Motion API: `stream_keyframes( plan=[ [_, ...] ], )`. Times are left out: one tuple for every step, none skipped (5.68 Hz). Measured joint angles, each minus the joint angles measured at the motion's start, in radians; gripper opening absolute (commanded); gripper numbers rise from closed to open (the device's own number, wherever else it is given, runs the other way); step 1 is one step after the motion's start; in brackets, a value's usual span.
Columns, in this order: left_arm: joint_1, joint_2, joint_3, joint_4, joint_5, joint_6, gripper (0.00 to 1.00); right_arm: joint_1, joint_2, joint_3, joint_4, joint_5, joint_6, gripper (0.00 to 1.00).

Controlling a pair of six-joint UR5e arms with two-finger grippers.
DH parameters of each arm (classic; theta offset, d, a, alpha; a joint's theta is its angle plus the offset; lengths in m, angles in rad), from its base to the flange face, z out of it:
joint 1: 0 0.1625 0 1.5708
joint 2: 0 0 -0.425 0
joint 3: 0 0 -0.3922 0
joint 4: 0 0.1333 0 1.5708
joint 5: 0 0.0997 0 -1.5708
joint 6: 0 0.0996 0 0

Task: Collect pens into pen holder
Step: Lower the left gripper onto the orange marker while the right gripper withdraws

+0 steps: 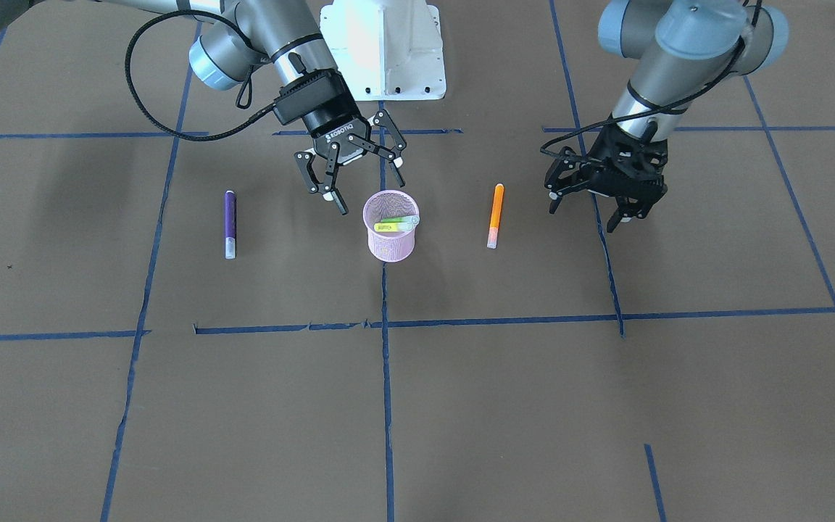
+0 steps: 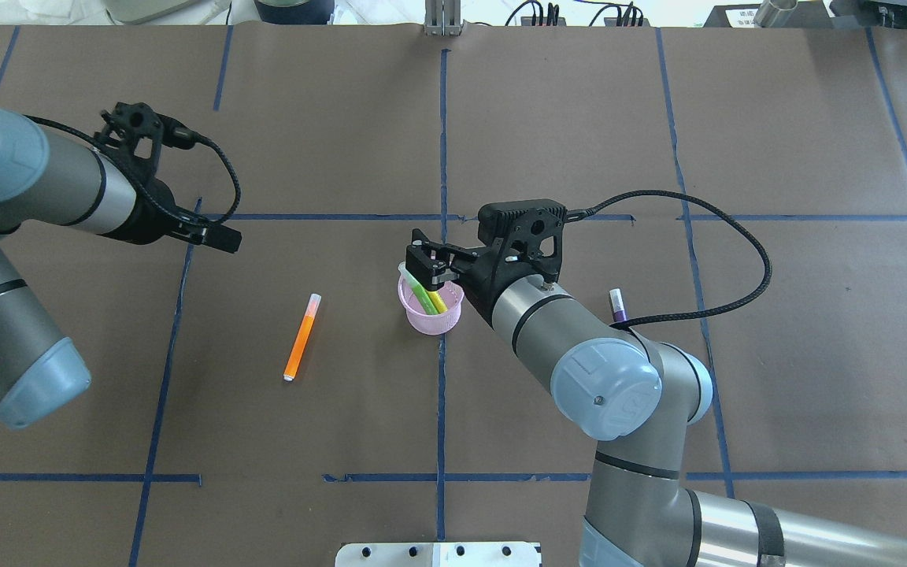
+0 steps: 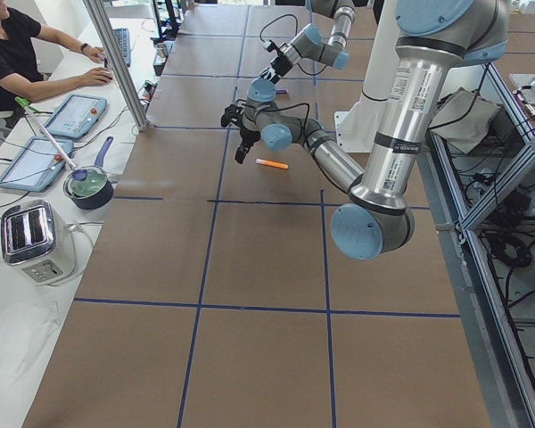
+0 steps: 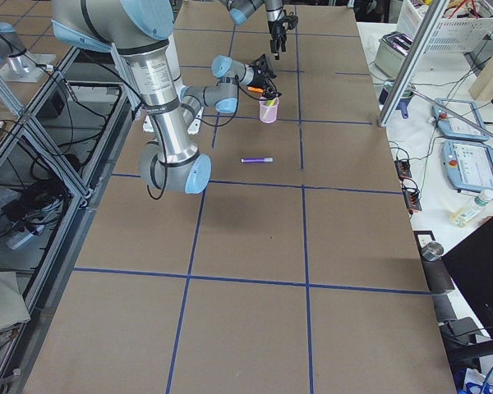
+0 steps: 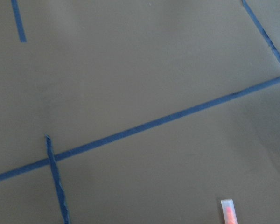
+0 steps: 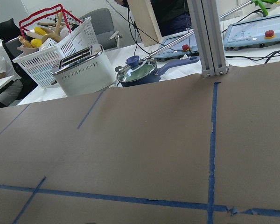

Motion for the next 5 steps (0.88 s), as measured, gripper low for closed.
stream_keyframes(
  plan=[
    [0.028, -0.056, 0.058, 0.048, -0.054, -0.013, 1.0, 0.023, -0.01, 0.021, -0.06, 0.046, 0.001, 1.0],
    [0.063, -0.101, 0.112, 0.07, -0.072, -0.037, 1.0, 0.071, -0.028, 0.044, -0.136, 0.152, 0.0, 1.0],
    [0.096, -0.134, 0.162, 0.075, -0.075, -0.062, 0.95, 0.131, -0.059, 0.084, -0.204, 0.264, -0.001, 1.0],
    [0.121, -0.153, 0.201, 0.077, -0.075, -0.074, 0.88, 0.179, -0.101, 0.126, -0.234, 0.346, -0.003, 1.0],
    [0.138, -0.169, 0.238, 0.078, -0.074, -0.077, 0.69, 0.211, -0.136, 0.157, -0.242, 0.396, -0.005, 1.0]
  ],
)
